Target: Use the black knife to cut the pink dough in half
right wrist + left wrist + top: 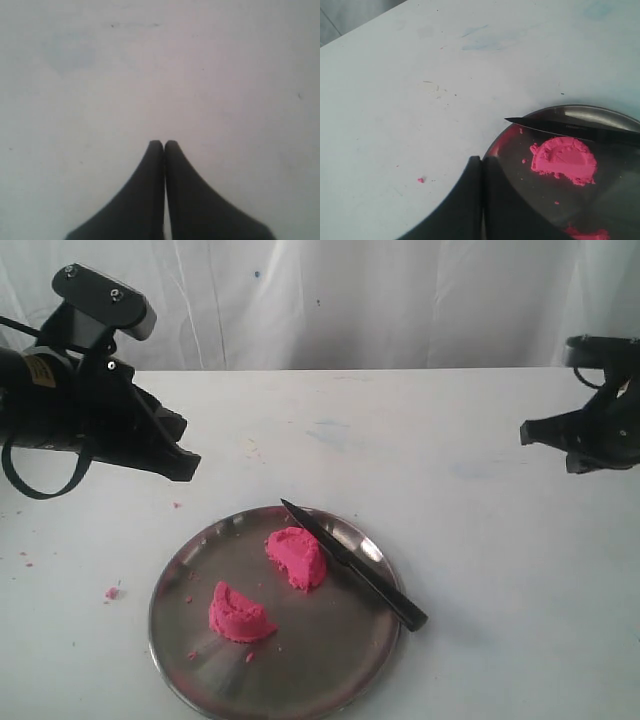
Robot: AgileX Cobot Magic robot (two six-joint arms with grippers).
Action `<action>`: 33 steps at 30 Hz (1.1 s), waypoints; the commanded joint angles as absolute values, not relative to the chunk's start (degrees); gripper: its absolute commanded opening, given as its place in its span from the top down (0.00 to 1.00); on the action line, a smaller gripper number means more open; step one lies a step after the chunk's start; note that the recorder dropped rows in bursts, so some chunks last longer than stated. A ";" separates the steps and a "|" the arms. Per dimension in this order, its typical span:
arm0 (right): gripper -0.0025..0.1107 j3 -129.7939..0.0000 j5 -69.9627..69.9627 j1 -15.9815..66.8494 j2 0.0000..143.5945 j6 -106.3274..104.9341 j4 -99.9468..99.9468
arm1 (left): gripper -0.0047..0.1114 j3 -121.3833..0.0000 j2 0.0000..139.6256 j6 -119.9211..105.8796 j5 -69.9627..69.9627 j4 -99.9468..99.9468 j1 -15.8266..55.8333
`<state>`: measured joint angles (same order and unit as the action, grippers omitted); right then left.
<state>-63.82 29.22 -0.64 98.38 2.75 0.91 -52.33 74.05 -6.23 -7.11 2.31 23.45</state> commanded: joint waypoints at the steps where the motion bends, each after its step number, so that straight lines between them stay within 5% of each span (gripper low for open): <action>1: 0.98 -63.53 26.84 -1.02 86.77 0.00 1.95 | 0.96 -51.97 74.05 -6.00 -7.34 2.75 22.98; 12: 0.98 -42.23 8.36 -1.02 44.71 0.00 -4.27 | 0.96 -46.93 71.35 0.54 -13.85 2.23 4.74; 19: 0.98 -30.49 0.53 1.81 30.15 0.00 -4.27 | 0.96 -33.08 57.71 6.52 -3.94 2.35 3.70; 33: 0.98 -27.77 15.50 6.92 8.23 -4.78 -5.19 | 0.96 -17.22 23.91 7.79 11.93 5.31 3.70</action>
